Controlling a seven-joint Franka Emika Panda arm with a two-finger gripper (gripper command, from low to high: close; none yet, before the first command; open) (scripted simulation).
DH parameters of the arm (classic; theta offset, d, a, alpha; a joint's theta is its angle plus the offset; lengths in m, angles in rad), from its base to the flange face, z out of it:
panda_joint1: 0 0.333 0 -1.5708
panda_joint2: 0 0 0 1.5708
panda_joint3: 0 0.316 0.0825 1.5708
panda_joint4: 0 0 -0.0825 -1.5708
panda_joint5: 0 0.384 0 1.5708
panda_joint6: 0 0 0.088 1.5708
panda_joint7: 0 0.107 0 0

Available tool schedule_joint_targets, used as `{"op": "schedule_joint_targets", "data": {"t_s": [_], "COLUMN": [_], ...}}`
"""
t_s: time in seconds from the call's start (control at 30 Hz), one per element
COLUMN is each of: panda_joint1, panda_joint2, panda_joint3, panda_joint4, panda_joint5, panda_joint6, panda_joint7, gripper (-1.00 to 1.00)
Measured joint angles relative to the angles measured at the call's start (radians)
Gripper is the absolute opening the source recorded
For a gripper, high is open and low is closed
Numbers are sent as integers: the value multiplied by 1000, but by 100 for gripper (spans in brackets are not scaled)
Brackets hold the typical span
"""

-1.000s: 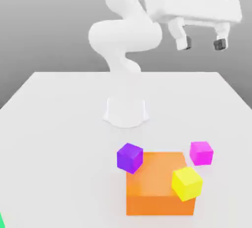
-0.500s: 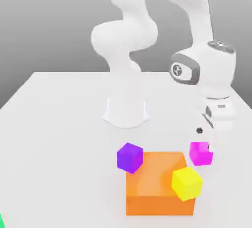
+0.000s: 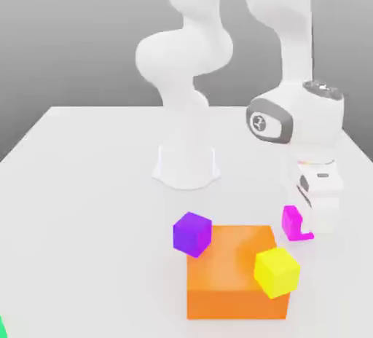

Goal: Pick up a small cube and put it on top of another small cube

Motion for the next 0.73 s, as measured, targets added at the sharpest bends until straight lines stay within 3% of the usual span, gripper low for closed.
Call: {"op": "schedule_joint_targets", "data": {"t_s": [0.13,0.47,0.6,0.63,0.73], "panda_joint1": [1,-261,-272,-274,-274], "panda_joint2": [-110,-152,-55,-27,-27], "panda_joint3": [-17,-159,-169,-165,-165], "panda_joint4": [20,369,384,379,379], "panda_joint5": [45,36,52,54,54], "panda_joint6": [-129,-520,-440,-408,-408], "panda_joint7": [-36,-67,-82,-84,-84], "gripper": [-100,-100,-100,100,100]}}
